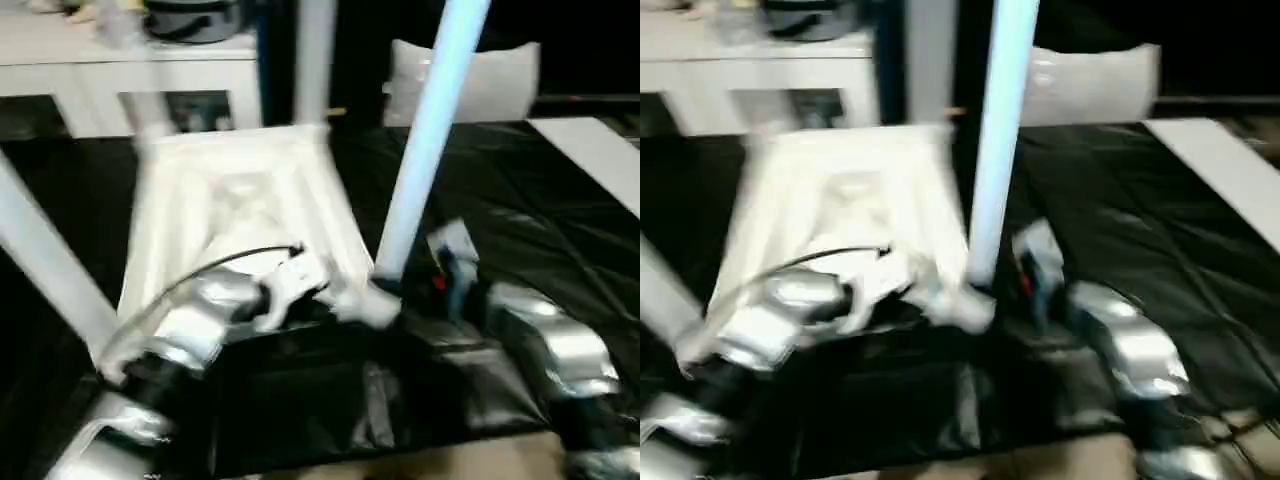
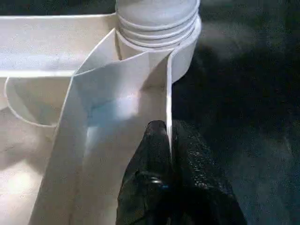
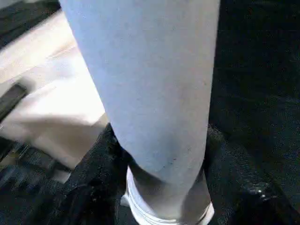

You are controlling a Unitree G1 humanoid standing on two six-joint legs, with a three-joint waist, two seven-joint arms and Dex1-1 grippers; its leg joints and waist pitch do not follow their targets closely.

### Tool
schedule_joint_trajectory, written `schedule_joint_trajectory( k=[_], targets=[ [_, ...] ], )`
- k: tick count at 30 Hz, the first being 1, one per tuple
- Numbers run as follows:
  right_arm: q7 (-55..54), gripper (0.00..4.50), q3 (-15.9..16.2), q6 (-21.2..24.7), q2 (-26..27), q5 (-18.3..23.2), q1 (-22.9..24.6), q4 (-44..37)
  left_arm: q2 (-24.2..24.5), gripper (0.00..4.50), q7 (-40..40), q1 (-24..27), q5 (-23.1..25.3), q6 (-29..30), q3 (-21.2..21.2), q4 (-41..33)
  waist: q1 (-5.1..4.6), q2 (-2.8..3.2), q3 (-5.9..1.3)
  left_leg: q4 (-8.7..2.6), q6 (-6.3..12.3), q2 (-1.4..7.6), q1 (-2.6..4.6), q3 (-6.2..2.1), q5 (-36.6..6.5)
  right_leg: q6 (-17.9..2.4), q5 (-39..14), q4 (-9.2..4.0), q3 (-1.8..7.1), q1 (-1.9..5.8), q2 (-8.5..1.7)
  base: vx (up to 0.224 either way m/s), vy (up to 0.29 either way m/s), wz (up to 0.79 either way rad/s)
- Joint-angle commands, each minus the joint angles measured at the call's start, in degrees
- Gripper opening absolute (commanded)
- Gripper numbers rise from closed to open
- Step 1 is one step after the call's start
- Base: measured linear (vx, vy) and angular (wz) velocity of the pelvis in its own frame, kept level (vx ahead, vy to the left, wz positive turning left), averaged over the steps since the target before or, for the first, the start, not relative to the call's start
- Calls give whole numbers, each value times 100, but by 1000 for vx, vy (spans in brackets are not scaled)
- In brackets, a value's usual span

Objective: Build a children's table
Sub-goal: Rotate leg to tighten

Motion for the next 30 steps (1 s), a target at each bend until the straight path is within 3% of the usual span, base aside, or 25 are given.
schedule_joint_trajectory(
  k=[1, 2, 3, 9, 11, 13, 19, 21, 22, 24, 28, 29, 30],
  targets=[
    [-397, 202, 126, 73, 157, -196, -13, 349, -352, 0, 217, -79, -182, 47, -91, -61, 37, -50, -314, -390, 191, 70, -34, -26, -1508, -115, -3321, -689, 165, 264, -324, 0, 0, 0],
    [-403, 202, 132, -137, 238, -210, 8, 363, -487, 0, 412, -146, -131, 33, -74, 18, 49, -34, -321, -411, 245, 101, -40, -26, -1432, -218, -3031, -660, 190, 261, -321, 0, 0, 0],
    [-294, 255, 112, -377, 291, -149, 45, 341, -533, 0, 488, -192, -62, -19, -91, 55, 63, -47, -323, -426, 299, 120, -51, -22, -1370, -307, -2787, -634, 216, 262, -320, 0, 0, 0],
    [74, 290, 41, -554, 162, 31, 185, 58, -233, 0, 302, -92, 96, -154, -220, -100, 115, -30, -347, -444, 439, 154, -90, -7, -1118, -648, -2100, -513, 302, 305, -335, 0, 0, 0],
    [481, 313, 71, -879, -102, 77, 269, 14, -37, 0, 148, -37, 127, -319, -294, -117, 136, 7, -346, -439, 439, 151, -94, -3, -1121, -651, -2131, -512, 306, 311, -341, 0, 0, 0],
    [918, 318, 32, -1153, -375, 155, 336, 17, 99, 0, 3, 0, 108, -471, -314, -118, 178, 1, -361, -427, 476, 151, -86, 11, -1055, -659, -2044, -517, 311, 314, -350, 0, 0, 0],
    [1898, 377, -185, -1392, -1040, 407, 379, 66, 520, 0, -669, -5, 31, -1247, -432, -51, 251, 4, -382, -417, 622, 183, -106, 6, -769, -885, -1505, -427, 327, 340, -335, 0, 0, 0],
    [2349, 396, -145, -1285, -1312, 529, 421, -24, 699, 0, -1006, 5, -45, -1451, -502, -43, 279, 11, -373, -415, 645, 189, -93, 18, -835, -964, -1494, -421, 328, 337, -335, 0, 0, 0],
    [2970, 402, 146, -1391, -1757, 463, 493, -107, 992, 0, -1525, 4, -63, -1861, -677, 16, 284, -2, -373, -415, 641, 190, -91, 24, -835, -969, -1506, -419, 330, 336, -336, 0, 0, 0],
    [3239, 408, 291, -1502, -1940, 399, 519, -119, 1145, 0, -1771, -6, -25, -2131, -789, 65, 358, 4, -368, -419, 649, 204, -74, 25, -828, -960, -1544, -415, 344, 322, -347, 0, 0, 0],
    [3987, 408, 523, -1610, -2182, 512, 508, -106, 1457, 0, -2346, -42, -1, -2619, -1003, 152, 403, 1, -359, -435, 572, 224, -48, 30, -1019, -959, -1764, -427, 337, 315, -356, 0, 0, 0],
    [4068, 380, 545, -1626, -2199, 529, 500, -100, 1486, 0, -2414, -47, -17, -2653, -1021, 149, 405, 1, -354, -439, 561, 228, -50, 31, -1032, -960, -1791, -428, 342, 315, -361, 0, 0, 0],
    [4180, 380, 583, -1576, -2211, 575, 484, -107, 1527, 0, -2519, -63, -25, -2717, -1059, 143, 414, -25, -354, -442, 547, 228, -51, 34, -1055, -945, -1847, -433, 343, 316, -359, 0, 0, 0]
  ],
)
